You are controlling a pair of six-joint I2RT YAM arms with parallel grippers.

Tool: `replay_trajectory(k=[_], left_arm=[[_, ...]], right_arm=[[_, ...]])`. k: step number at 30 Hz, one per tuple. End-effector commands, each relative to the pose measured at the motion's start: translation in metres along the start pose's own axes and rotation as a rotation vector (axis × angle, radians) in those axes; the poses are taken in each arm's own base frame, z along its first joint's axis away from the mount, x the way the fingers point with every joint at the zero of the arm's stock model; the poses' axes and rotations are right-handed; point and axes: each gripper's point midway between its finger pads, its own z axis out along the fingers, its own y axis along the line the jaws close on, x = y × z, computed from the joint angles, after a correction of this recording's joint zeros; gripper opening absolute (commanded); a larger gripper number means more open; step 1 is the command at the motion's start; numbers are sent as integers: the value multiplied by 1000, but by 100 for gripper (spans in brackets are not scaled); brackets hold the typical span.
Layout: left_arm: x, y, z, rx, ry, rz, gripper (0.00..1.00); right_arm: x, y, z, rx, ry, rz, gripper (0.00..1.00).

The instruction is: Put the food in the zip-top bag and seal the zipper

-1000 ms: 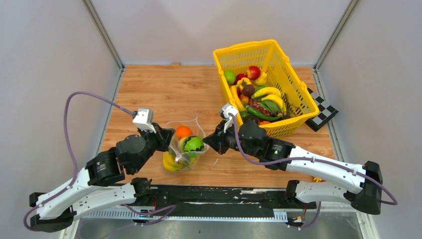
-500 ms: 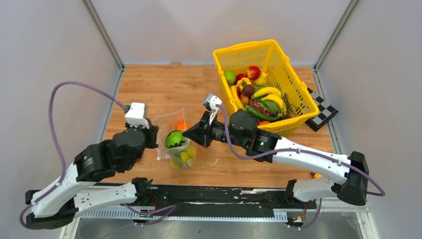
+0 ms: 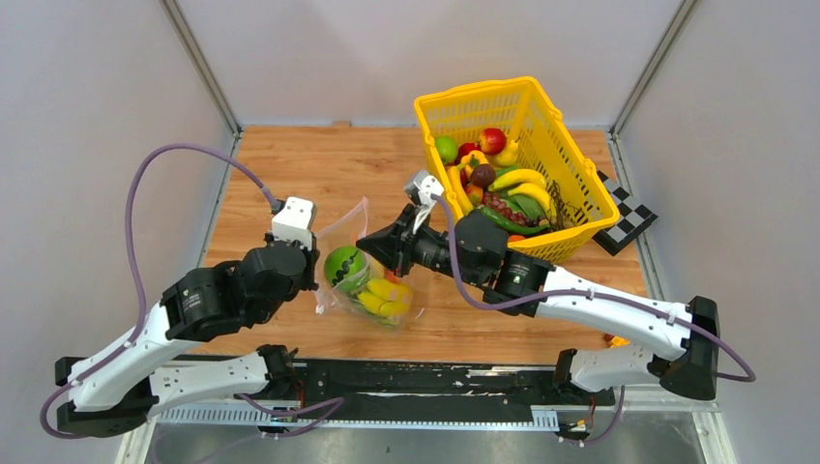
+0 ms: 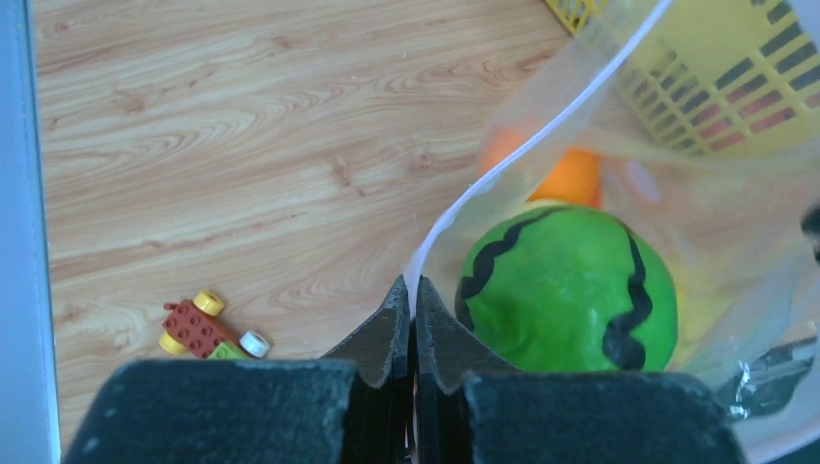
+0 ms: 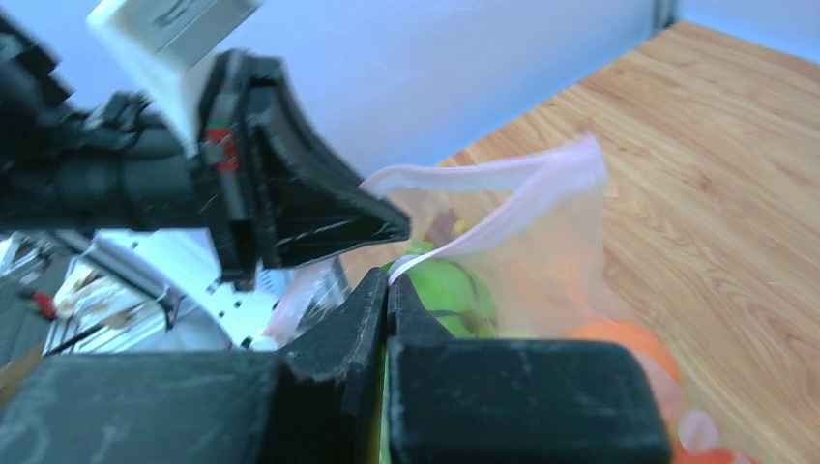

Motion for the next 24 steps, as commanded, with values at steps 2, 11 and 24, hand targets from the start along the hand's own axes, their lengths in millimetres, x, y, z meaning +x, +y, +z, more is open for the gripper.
replay_trajectory(k=[2,11,24], left_arm=[[-13,20,-11,-61,-56,-45,7],[2,32,-11,-106,-40,-74,5],[2,-14,-1,93,-19,-50,4]], right_arm=[[-2,-39,20,247,54,24,0],[4,-39,29,222,80,14,0],[52,-98,16,362,255,50,0]])
